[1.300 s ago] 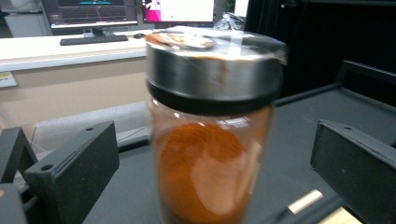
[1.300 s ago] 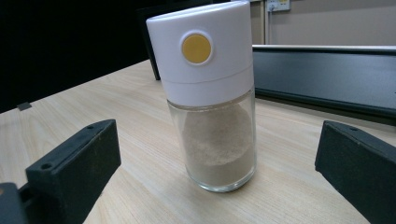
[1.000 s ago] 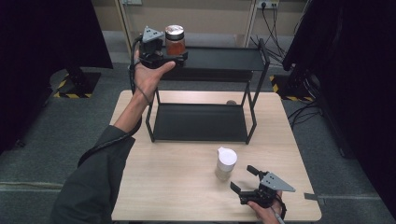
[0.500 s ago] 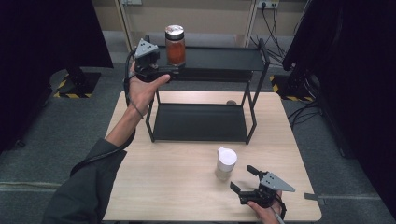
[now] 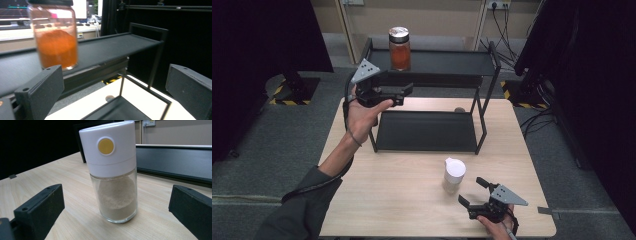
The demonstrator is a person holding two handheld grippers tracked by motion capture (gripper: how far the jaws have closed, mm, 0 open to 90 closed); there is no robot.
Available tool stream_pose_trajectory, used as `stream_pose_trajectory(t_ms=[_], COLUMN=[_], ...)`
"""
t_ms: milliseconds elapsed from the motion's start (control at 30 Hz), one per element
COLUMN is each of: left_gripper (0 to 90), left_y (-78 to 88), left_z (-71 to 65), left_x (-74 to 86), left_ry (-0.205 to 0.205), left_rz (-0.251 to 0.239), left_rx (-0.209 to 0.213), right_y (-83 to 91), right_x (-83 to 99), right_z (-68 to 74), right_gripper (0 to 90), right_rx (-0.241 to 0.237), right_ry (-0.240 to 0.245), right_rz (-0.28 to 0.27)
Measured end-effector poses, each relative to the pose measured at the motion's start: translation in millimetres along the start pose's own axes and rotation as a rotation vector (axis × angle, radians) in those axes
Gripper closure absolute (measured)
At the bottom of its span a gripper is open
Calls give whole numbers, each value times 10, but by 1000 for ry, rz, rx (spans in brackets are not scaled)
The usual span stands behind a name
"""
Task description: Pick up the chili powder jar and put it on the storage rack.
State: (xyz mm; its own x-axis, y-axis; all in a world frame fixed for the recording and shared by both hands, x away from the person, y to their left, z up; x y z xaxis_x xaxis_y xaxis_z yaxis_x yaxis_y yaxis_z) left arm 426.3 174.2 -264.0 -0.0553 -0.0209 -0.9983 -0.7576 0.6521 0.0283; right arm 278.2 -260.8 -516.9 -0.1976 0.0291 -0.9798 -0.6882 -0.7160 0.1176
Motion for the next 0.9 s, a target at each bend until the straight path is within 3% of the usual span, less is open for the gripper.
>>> stream_pose_trajectory(t_ms=[400, 533, 600, 733, 900], left_gripper=[12, 12, 11, 11, 11], left_y=[219, 285, 318, 379, 439], left_z=[-192, -246, -262, -302, -326], left_x=[411, 538, 610, 758, 939], left_ry=[23, -2, 10, 1, 23], left_rz=[0, 6, 4, 10, 20], left_rx=[77, 98, 110, 116, 135], right_y=[-1, -3, -3, -1, -2], right_x=[1, 1, 0, 1, 3], right_z=[4, 7, 8, 6, 6], right_gripper=[4, 4, 4, 4, 4], right_rx=[0, -1, -1, 1, 0], right_ry=[0, 2, 3, 1, 0], right_rz=[1, 2, 3, 1, 0])
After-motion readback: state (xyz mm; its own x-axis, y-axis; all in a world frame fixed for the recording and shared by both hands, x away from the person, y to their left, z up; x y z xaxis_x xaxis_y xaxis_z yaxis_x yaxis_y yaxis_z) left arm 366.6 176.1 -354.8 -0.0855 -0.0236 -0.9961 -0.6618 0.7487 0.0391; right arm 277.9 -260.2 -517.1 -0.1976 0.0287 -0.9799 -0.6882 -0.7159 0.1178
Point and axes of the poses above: each handheld gripper's, and its own axes: y roughly backward along the jaws, x roughly out of its underside, z roughly to its left, the point moved 10 cm from there along -y, roughly forward along the jaws, and after that the axes turned 5 degrees about -z, right-handed, at the moved point
